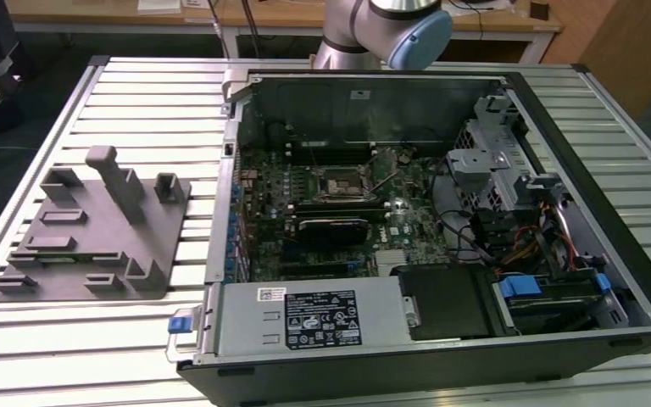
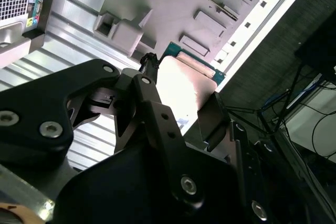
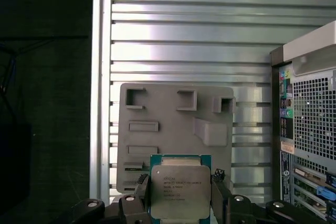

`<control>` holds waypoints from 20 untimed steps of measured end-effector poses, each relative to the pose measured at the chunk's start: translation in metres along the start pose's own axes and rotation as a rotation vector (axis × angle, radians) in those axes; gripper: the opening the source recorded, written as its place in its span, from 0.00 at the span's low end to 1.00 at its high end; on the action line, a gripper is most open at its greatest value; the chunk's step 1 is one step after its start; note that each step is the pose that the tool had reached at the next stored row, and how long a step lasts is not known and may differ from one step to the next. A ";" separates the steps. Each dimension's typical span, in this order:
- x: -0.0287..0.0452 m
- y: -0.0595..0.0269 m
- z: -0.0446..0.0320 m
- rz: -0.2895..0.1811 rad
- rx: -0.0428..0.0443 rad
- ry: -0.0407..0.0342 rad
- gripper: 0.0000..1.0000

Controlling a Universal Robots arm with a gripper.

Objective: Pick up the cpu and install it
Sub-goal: 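Pick up the cpu and move it towards the insertion slot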

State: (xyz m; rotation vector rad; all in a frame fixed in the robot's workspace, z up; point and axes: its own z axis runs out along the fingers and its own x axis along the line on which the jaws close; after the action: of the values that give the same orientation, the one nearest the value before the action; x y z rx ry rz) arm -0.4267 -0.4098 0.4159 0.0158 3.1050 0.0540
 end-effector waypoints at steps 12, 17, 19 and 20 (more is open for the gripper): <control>-0.0097 0.0005 0.0004 0.000 0.0000 0.0000 0.55; -0.0151 0.0006 0.0006 0.000 0.0000 0.0000 0.55; -0.0175 0.0006 0.0006 0.000 0.0001 0.0000 0.55; -0.0188 0.0007 0.0007 0.000 0.0000 0.0000 0.55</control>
State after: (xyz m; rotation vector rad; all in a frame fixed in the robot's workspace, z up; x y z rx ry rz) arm -0.4079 -0.4093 0.4159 0.0158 3.1050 0.0539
